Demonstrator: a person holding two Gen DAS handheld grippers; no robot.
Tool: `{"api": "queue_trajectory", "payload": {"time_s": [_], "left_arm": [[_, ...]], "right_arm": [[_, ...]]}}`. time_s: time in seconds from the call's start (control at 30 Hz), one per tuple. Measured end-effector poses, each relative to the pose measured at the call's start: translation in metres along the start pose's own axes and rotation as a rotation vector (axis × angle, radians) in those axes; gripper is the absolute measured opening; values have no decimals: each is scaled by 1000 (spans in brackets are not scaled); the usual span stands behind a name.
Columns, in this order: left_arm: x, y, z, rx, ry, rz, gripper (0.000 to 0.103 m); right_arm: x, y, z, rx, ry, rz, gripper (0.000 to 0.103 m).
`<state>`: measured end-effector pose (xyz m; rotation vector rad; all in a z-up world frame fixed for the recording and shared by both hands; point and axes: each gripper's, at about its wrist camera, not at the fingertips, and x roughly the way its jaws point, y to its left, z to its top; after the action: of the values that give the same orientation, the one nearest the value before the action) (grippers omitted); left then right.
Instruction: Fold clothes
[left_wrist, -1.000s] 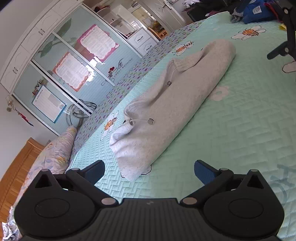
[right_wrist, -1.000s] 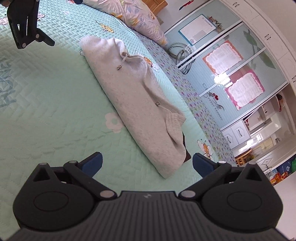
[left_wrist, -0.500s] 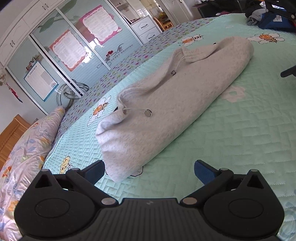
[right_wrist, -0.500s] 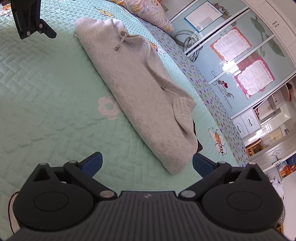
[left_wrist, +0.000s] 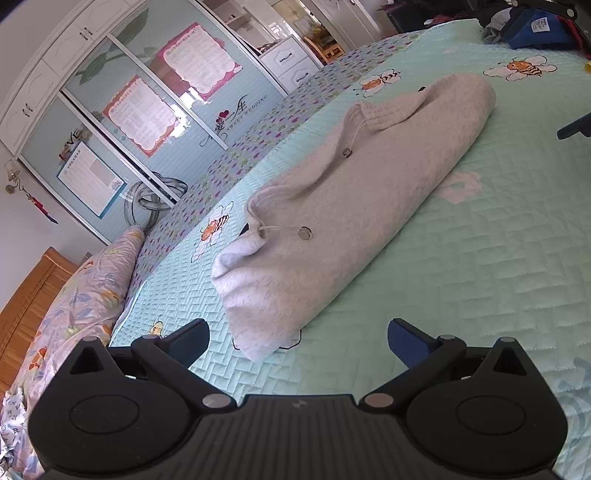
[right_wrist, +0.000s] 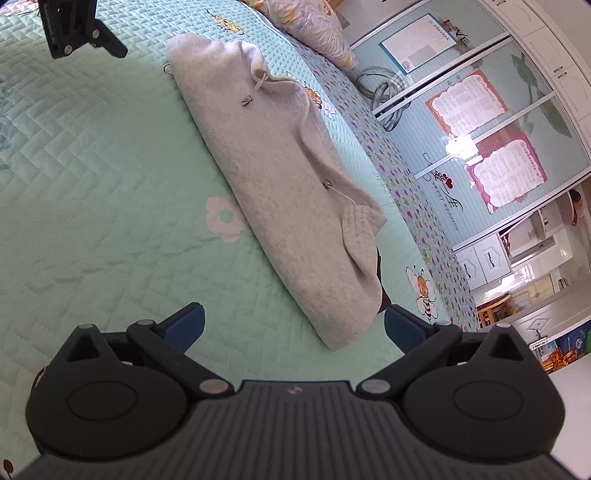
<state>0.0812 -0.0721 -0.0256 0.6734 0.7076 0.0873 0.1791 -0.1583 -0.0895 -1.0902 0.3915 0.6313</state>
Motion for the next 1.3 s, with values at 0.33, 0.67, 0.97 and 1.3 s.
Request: {"api": "queue_trajectory", "payload": {"time_s": [0.33, 0.67, 0.97, 1.3], "left_arm": [[6, 0, 1, -48, 13, -65, 102], [12, -1, 3, -80, 19, -104, 102], [42, 56, -17, -657, 52, -403, 102], [79, 120, -84, -1351, -21, -457, 103]], "right_arm": [[3, 1, -2, 41, 28, 136, 103], [5, 10, -1, 21, 64, 213, 103], [14, 13, -2, 17, 100, 263, 103], [39, -96, -85, 1046, -179, 556, 103]]}}
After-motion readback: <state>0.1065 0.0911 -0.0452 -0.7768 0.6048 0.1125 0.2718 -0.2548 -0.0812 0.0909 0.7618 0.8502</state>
